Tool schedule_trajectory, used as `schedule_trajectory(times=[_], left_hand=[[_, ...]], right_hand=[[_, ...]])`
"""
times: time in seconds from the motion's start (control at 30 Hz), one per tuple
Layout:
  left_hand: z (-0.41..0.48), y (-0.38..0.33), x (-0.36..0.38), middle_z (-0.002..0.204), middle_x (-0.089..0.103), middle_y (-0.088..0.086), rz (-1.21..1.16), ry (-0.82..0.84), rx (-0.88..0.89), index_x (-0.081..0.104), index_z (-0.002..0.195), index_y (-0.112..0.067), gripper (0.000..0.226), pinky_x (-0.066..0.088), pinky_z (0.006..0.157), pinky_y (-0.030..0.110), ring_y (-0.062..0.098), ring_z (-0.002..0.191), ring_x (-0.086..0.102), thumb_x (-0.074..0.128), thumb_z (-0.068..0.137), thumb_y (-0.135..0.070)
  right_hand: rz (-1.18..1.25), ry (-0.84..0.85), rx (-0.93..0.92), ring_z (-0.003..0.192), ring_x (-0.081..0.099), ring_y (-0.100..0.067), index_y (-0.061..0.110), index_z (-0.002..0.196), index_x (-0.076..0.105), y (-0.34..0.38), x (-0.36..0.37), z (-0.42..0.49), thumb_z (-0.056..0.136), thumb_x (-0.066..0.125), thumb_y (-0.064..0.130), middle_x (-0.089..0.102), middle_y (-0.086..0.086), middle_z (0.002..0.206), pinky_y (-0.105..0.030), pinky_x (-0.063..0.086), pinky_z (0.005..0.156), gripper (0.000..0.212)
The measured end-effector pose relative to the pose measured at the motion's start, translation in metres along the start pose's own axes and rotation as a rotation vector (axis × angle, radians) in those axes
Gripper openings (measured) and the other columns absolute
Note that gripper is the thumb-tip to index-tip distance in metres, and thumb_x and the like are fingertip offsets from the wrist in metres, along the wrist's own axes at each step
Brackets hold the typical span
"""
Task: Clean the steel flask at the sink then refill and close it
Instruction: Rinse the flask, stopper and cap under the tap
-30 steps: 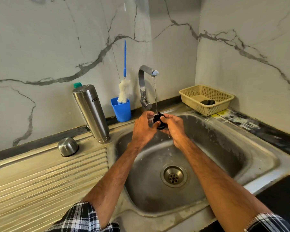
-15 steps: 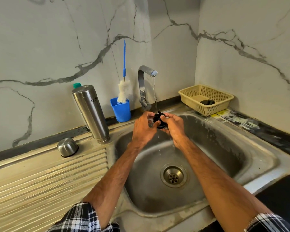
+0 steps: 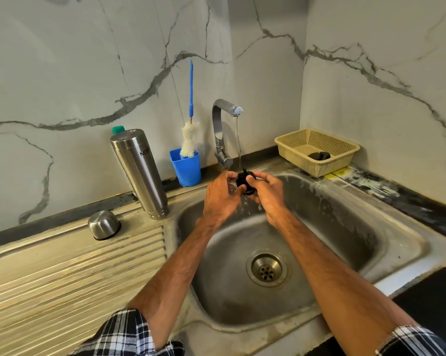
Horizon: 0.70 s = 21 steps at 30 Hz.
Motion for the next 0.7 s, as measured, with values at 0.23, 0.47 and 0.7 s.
schedule_trajectory(times=[0.23, 0.47, 0.7], left_hand=[[0.000, -0.004, -0.003, 0.119, 0.067, 0.001, -0.017, -0.019, 0.019, 0.058, 0.130, -0.010, 0.041, 0.056, 0.091, 0.029, 0.010, 0.099, 0.063, 0.073, 0.093, -0.021], [0.001, -0.009, -0.013, 0.121, 0.068, 0.002, -0.030, -0.023, 0.064, 0.059, 0.129, -0.010, 0.041, 0.050, 0.084, 0.010, 0.009, 0.109, 0.062, 0.065, 0.091, 0.004], [-0.001, 0.010, -0.019, 0.126, 0.066, 0.004, -0.030, -0.029, -0.048, 0.059, 0.129, -0.007, 0.040, 0.045, 0.077, 0.005, 0.012, 0.115, 0.061, 0.061, 0.092, 0.006]], right_hand=[[0.015, 0.011, -0.041, 0.105, 0.068, -0.021, 0.011, 0.126, 0.064, 0.007, 0.001, -0.002, 0.091, 0.071, 0.012, 0.069, -0.007, 0.116, -0.038, 0.061, 0.087, 0.036], [-0.068, 0.109, -0.100, 0.104, 0.070, -0.019, 0.014, 0.138, 0.054, 0.018, 0.012, -0.009, 0.089, 0.073, 0.012, 0.065, -0.007, 0.126, -0.031, 0.062, 0.080, 0.052], [-0.453, 0.132, -0.252, 0.111, 0.060, -0.009, 0.016, 0.131, 0.059, 0.021, 0.023, -0.020, 0.085, 0.078, 0.020, 0.064, 0.005, 0.121, -0.019, 0.053, 0.086, 0.050]])
Point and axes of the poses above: each hand's wrist, its own z-axis towards the middle knuckle, its own x-axis out of the palm, y = z × x, the point moved 9 cm from there along z, towards the middle knuckle
